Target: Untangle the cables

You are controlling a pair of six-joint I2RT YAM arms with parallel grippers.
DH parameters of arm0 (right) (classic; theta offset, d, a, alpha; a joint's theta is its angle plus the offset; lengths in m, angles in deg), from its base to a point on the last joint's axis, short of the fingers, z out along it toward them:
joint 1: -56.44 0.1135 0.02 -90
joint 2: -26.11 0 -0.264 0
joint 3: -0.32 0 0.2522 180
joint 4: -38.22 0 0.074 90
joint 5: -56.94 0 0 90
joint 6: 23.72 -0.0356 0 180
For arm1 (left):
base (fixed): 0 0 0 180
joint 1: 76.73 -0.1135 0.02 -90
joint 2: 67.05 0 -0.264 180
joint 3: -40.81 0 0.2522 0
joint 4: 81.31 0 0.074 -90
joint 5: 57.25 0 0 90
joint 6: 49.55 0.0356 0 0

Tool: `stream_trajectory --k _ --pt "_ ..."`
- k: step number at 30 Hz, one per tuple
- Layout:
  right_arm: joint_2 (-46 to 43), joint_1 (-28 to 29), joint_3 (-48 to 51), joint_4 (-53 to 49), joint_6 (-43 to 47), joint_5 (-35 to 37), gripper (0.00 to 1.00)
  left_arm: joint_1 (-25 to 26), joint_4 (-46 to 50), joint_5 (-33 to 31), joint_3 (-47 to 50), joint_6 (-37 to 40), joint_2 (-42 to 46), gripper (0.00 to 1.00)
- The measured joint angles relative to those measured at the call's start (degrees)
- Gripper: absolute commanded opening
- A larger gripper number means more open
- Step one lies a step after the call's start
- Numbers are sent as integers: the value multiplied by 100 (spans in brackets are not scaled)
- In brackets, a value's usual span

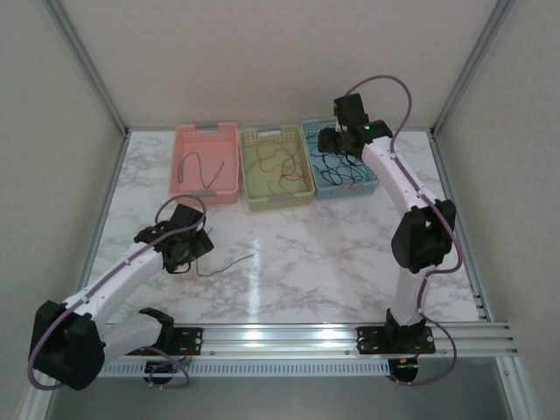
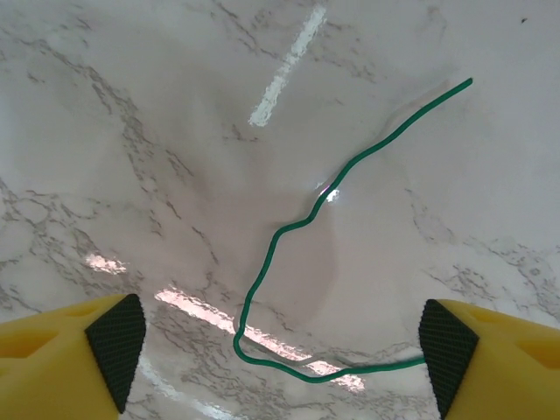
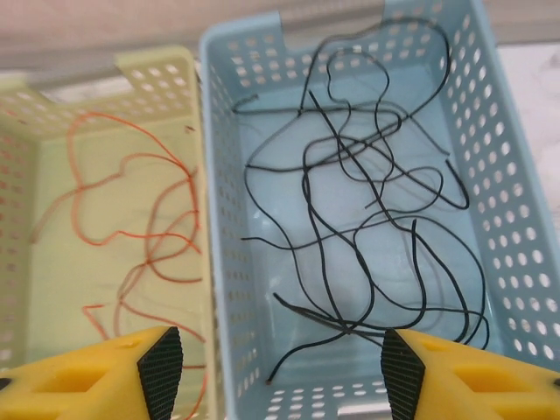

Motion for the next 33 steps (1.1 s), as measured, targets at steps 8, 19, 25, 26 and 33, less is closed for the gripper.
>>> stream_trajectory --k 8,19,25,26,33 --pt "-1196 0 748 361 -107 -63 64 15 -151 68 90 -24 -754 61" --pt "-1438 0 1005 514 -133 -120 63 168 -343 76 249 -20 -1438 55" --pt "-1493 0 1180 551 -146 -133 63 168 -439 114 254 -13 -1447 48" --pt "-1495 0 1191 551 -144 -131 63 168 -450 118 254 -11 -1447 47" --pt "-1547 0 1252 549 -146 -136 63 205 -557 160 251 17 -1443 26"
